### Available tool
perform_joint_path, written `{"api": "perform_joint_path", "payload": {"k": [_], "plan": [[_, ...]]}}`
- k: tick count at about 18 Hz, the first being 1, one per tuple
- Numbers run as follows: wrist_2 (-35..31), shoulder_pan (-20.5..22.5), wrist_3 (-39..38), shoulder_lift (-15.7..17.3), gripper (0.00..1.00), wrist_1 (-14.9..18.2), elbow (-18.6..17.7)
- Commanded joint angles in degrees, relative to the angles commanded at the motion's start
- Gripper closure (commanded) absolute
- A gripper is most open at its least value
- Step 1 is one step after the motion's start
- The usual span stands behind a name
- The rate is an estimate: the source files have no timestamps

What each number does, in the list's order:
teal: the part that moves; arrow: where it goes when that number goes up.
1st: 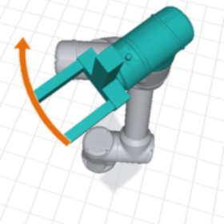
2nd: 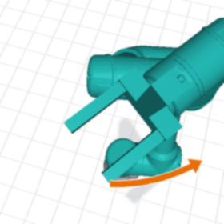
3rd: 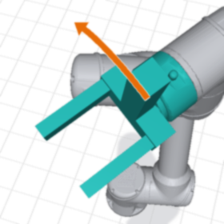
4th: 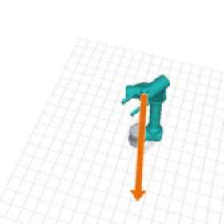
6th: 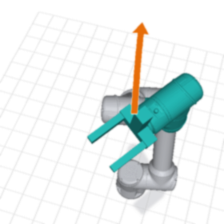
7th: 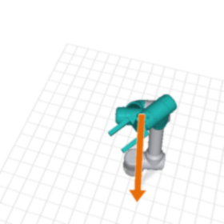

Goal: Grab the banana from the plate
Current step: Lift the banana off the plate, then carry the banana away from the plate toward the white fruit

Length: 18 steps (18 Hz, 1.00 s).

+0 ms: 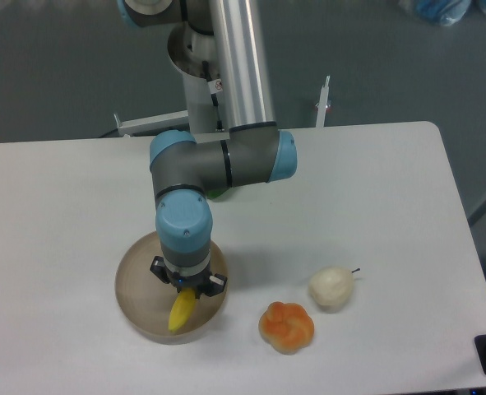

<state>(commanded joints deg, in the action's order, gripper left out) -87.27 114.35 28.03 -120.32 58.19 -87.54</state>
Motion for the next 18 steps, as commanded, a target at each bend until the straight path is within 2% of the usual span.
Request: {"api": "perform_joint_path", "payload": {"k": [4,5,9,13,18], "plan": [[0.09,2.80,6.14,0.97,1.00,0.26,3.51],[0.09,4.29,8.24,1.93,1.00,0.87,4.30],[0.00,7.29,16.60,1.94,1.00,3.86,7.29],[0.26,13.17,24.84,2.64,1.00,4.13,7.82],[0.17,18.27,41.37,2.64,0.97,8.26,8.71]]}}
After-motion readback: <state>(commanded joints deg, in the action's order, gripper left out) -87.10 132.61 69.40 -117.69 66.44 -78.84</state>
